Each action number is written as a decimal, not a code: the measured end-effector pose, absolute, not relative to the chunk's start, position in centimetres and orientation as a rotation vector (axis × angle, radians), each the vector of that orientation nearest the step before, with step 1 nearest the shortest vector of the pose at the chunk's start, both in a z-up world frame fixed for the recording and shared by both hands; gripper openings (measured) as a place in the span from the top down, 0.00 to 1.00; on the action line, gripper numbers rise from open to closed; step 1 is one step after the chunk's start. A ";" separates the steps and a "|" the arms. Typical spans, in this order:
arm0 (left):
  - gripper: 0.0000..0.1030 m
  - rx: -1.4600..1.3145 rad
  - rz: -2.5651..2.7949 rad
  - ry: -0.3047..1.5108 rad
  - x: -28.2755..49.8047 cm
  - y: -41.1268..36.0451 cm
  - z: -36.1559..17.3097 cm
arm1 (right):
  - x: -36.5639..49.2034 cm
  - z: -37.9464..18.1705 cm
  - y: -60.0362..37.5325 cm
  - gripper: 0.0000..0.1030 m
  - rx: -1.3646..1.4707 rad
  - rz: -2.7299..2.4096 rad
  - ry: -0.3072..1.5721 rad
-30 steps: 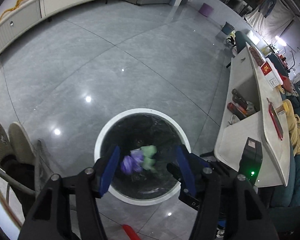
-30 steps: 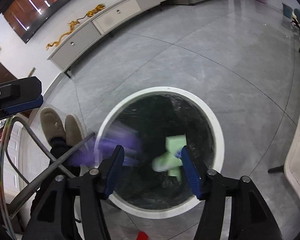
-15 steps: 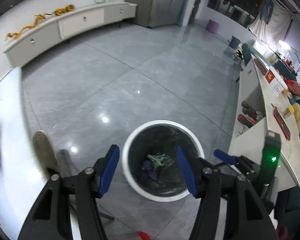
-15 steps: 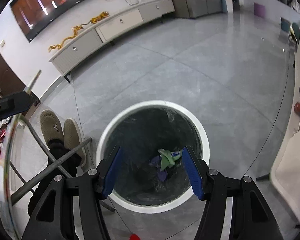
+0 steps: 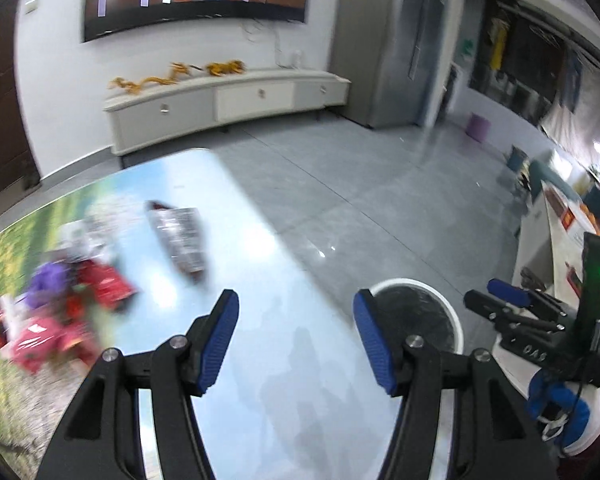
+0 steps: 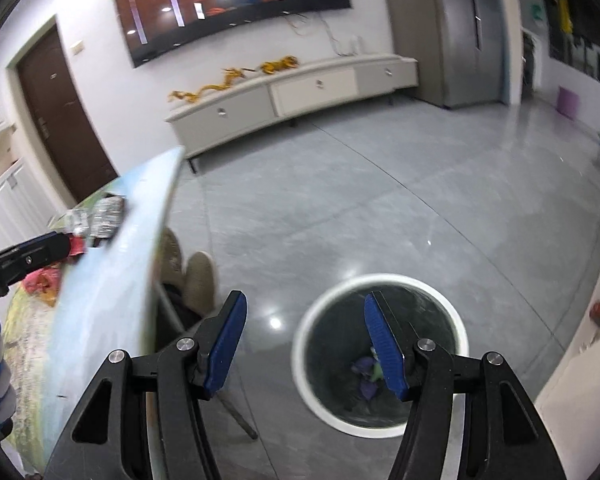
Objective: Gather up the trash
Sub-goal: 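Return to the table and grasp the silver chip bag with the right tool, then grasp the pink-and-gold wrapper with the left tool, then carry both wrappers to the bin and open both tools over it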
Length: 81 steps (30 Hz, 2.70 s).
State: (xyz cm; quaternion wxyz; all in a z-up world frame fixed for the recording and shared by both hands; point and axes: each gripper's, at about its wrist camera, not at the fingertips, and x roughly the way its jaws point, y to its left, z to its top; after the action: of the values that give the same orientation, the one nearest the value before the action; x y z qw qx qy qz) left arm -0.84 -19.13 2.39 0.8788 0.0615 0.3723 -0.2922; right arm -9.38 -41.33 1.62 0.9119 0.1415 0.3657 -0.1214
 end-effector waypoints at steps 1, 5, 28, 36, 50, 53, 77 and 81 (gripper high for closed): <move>0.44 0.117 -0.593 0.771 -0.9 -18.0 2.5 | -9.1 2.0 -40.6 0.41 0.281 -0.237 0.749; 0.44 0.058 -0.523 0.759 -0.7 -12.5 2.8 | -8.2 3.6 -37.6 0.41 0.244 -0.181 0.741; 0.38 -0.202 -0.260 0.934 5.3 -3.9 -2.9 | 6.5 3.0 -26.6 0.36 0.147 0.157 0.789; 0.39 -0.183 -0.208 0.951 6.0 -4.7 -3.9 | 12.7 2.0 -24.5 0.33 0.136 0.201 0.807; 0.63 -0.150 -0.227 0.941 5.5 -5.1 -4.3 | 15.8 -0.1 -22.7 0.69 0.087 0.178 0.871; 0.64 -0.165 -0.246 0.944 4.9 -4.9 -4.3 | 14.9 -0.3 -22.9 0.76 0.095 0.182 0.879; 0.68 -0.203 -0.519 0.814 -4.7 -1.5 1.0 | -0.5 3.4 -22.4 0.84 0.183 0.226 0.773; 0.68 -0.176 -0.522 0.791 -5.9 -1.5 1.9 | -2.2 4.1 -22.0 0.84 0.186 0.235 0.744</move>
State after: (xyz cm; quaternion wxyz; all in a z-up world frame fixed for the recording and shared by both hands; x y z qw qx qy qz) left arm -5.89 -1.47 1.91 0.8860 -0.0847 0.3805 -0.2511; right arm -2.23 -21.98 4.11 0.9206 0.0904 0.3621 0.1144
